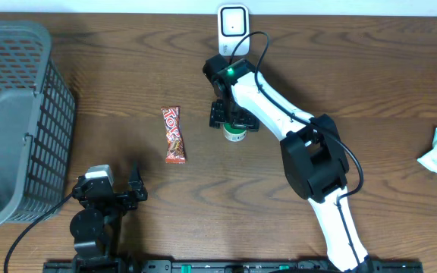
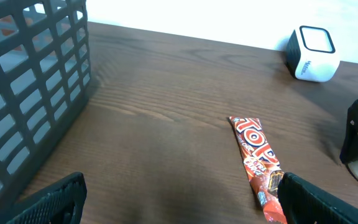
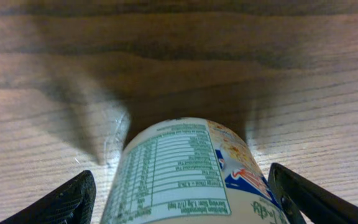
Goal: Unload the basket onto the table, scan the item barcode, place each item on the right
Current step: 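Close the right gripper on the jar lid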
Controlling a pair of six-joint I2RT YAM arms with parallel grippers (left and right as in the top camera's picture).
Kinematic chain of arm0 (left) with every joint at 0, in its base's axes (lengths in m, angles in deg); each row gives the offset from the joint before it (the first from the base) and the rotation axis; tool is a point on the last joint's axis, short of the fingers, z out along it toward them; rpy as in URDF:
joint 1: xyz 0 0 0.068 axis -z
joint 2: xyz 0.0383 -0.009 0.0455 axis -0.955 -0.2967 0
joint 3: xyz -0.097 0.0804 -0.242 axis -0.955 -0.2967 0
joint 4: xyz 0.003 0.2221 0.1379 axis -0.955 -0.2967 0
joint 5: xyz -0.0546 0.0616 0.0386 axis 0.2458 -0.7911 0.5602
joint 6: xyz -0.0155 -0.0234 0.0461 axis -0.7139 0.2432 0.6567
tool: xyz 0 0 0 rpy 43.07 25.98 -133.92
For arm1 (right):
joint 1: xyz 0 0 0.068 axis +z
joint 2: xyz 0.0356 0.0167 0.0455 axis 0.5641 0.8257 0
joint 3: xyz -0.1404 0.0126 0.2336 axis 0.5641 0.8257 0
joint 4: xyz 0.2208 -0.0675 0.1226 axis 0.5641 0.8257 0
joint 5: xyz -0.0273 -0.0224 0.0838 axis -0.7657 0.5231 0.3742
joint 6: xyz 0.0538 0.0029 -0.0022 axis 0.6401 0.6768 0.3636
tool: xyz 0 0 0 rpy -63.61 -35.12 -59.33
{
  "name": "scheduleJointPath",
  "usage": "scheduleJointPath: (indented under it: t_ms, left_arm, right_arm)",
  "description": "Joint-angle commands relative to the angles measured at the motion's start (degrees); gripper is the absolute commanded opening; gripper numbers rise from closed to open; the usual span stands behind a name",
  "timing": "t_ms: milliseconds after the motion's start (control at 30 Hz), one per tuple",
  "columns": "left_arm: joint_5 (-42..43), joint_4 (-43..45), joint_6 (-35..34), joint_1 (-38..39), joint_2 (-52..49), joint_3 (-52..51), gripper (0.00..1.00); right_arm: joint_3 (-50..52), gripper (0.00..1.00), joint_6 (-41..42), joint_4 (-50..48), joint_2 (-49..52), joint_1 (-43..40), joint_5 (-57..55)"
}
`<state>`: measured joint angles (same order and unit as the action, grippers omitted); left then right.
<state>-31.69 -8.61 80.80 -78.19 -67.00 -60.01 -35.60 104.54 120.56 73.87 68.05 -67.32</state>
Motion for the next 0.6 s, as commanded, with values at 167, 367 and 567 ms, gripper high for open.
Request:
scheduleJointPath:
  t_ms: [167,367,567]
  left_arm:
    - [0.13,-1.4,0.94,0.17,0.35,-0.85,0.98]
    - [0.13,-1.4,0.96,0.17,0.35,-0.85,0.98]
    - [0.13,-1.4,0.94,0.17,0.35,-0.85,0.98]
  right_arm:
    - [3.23,0.7,2.03,-0.96,0.02,-0.07,-1.22]
    - [3.21,0.56,1.92,0.42,0.0,-0.72,0.13]
    - [2.89,0.54,-3.67,3.93,-0.02,-2.69,6.67]
